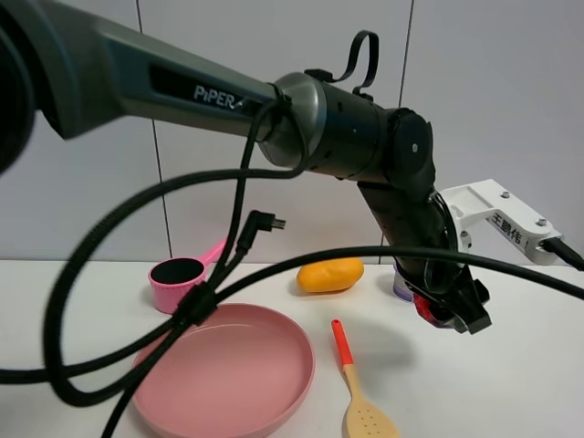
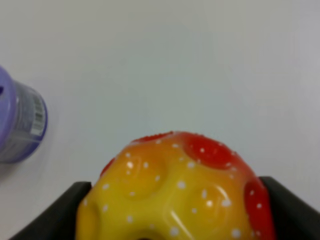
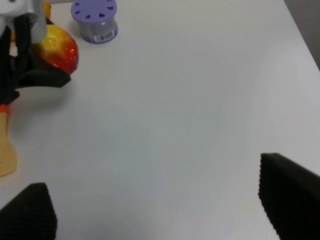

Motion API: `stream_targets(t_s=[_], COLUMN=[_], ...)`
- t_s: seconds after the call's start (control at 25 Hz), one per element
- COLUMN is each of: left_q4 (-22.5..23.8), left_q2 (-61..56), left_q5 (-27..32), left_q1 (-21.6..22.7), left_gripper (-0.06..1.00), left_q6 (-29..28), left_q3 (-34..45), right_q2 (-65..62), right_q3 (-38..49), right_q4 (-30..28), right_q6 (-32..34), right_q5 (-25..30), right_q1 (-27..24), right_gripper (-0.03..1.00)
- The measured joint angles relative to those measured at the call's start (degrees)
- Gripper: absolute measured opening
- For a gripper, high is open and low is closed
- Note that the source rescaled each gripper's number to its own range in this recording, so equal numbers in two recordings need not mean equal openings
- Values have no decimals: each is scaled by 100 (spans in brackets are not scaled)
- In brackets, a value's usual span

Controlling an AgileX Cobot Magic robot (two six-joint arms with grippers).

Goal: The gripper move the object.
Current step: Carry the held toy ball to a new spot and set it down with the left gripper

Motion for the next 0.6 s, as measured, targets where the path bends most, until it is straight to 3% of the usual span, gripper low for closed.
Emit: stream_targets(t_s=[0.2,0.6], left_q4=[-244,-278], left_q2=[475,796], left_q5=[-1,18], left_q1=[-62,-74], left_gripper=[2,2], left_q6=[150,811], left_q3=[-293,-321], right_q2=[0,0], right_q3=[0,0], right_q4=[0,0], right_q6=[0,0], right_q5=[0,0], right_q1=[0,0], right_gripper=[100,100])
